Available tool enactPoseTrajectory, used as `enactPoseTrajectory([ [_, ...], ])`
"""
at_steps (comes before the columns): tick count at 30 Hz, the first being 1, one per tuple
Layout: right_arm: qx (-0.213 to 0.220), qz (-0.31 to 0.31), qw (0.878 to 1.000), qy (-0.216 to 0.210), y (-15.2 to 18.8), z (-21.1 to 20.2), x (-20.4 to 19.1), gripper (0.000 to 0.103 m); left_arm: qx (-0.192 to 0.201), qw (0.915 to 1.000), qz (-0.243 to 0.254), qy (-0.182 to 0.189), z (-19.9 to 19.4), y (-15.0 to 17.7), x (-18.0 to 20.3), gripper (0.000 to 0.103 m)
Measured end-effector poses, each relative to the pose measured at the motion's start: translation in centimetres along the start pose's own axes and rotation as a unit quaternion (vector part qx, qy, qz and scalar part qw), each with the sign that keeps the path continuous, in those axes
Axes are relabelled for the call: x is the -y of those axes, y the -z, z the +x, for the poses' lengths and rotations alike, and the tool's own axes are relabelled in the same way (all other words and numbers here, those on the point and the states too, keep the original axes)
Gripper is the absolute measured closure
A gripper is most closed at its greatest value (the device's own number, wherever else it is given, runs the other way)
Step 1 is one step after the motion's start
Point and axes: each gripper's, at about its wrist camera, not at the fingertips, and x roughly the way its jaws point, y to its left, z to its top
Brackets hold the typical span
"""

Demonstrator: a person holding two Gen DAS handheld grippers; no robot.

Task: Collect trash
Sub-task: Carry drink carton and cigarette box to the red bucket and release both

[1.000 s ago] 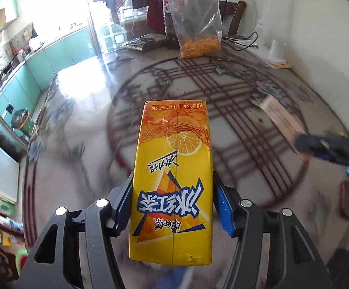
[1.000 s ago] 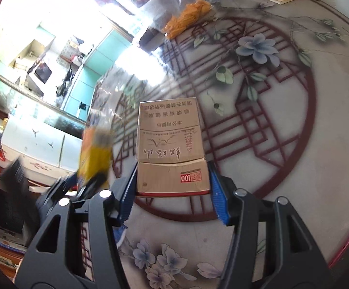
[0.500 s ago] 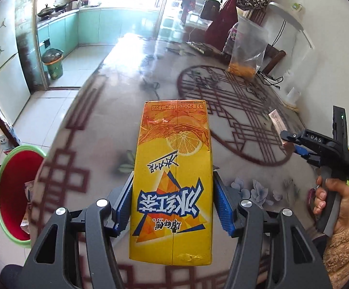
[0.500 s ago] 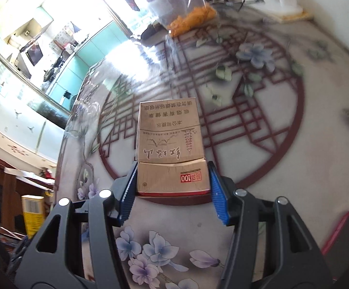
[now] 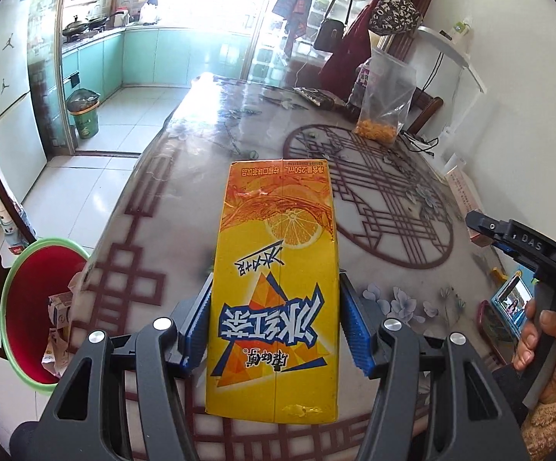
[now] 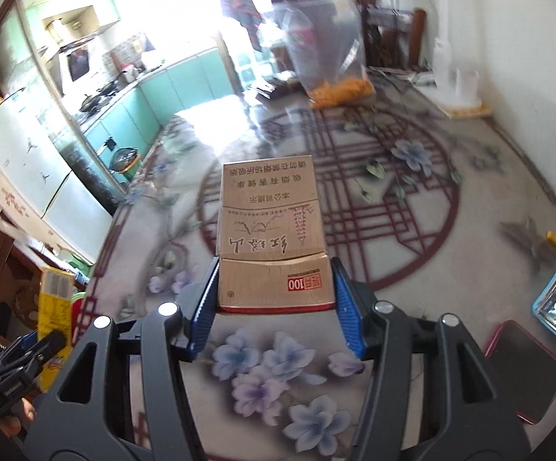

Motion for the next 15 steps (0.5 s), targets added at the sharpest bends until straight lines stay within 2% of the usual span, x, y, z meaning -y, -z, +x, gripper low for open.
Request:
enactPoseTrajectory([
  [6, 0.014, -0.052, 0.998, -0.027, 0.2, -1.8, -5.8, 0.05, 0.015, 0.9996, -0.023, -0.006, -1.6, 0.2, -2.5, 0.047],
  [15, 0.01, -0.118, 0.991, -0.066, 1.5, -2.4, -13.6, 0.05, 0.032, 0.9974, -0.059, -0.025, -3.9, 0.8, -6.8, 0.047],
])
